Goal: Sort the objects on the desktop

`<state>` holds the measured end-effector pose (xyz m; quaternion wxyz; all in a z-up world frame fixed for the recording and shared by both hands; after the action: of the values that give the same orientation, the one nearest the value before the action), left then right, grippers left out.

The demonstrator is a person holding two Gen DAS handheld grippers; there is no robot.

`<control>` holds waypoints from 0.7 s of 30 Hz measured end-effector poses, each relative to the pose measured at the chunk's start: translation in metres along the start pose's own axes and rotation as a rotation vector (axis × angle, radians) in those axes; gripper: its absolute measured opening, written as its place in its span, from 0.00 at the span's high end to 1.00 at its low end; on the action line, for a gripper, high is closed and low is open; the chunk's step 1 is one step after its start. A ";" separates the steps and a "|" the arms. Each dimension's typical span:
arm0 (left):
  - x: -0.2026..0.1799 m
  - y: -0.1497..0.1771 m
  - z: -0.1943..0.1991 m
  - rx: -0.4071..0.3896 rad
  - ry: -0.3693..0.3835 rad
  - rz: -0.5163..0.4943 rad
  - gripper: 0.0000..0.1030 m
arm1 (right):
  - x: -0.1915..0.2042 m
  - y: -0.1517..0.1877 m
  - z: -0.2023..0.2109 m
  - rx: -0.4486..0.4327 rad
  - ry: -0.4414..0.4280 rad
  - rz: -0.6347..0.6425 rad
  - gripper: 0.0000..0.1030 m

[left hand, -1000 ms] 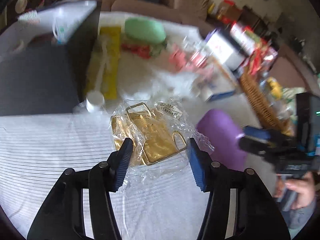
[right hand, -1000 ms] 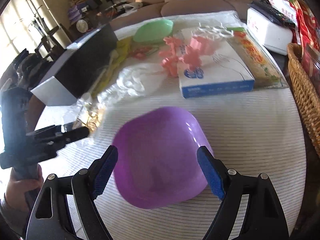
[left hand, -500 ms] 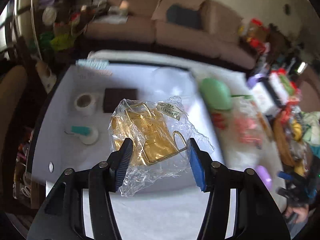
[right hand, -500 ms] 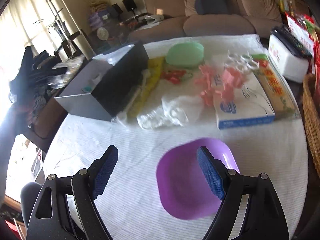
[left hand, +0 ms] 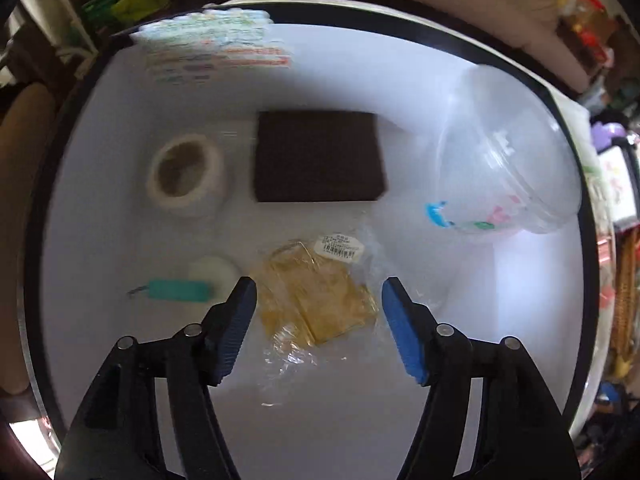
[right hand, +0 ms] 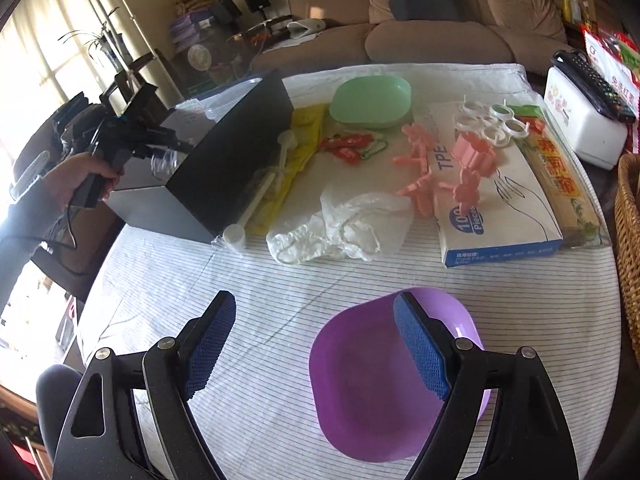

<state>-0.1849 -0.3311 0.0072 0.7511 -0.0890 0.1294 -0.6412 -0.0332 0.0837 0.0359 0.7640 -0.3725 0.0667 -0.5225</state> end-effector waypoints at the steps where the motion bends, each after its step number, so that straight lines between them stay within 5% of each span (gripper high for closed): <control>1: 0.002 0.000 0.006 -0.015 0.002 0.003 0.30 | 0.000 -0.001 0.001 -0.005 -0.002 0.000 0.19; 3: 0.005 0.003 0.023 -0.062 -0.011 0.003 0.19 | -0.001 -0.001 0.003 -0.011 -0.003 -0.003 0.19; 7: -0.001 0.019 0.062 -0.158 -0.033 -0.016 0.19 | -0.005 -0.002 0.006 -0.013 -0.005 -0.014 0.19; 14: -0.104 0.122 0.139 -0.331 0.251 -0.134 0.10 | -0.046 0.000 0.016 0.000 0.058 -0.088 0.19; 18: -0.179 0.186 0.135 -0.289 0.431 -0.176 0.10 | -0.082 0.013 0.020 0.030 0.081 -0.169 0.19; 21: -0.229 0.219 0.108 -0.219 0.470 -0.201 0.11 | -0.096 0.026 0.023 0.053 0.066 -0.212 0.19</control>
<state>0.0211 -0.0730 0.0626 0.6190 -0.0312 0.3591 -0.6977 -0.0453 0.1808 0.0082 0.7114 -0.3400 0.0381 -0.6139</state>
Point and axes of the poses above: each gripper's, at about its wrist camera, not at the fingertips, and z roughly against the way its jaws point, x to its left, y to its underside, the point moved 7 cm from there along -z, roughly the way its jaws point, and after that the axes turned 4 degrees about -x, right-handed, at the moved point
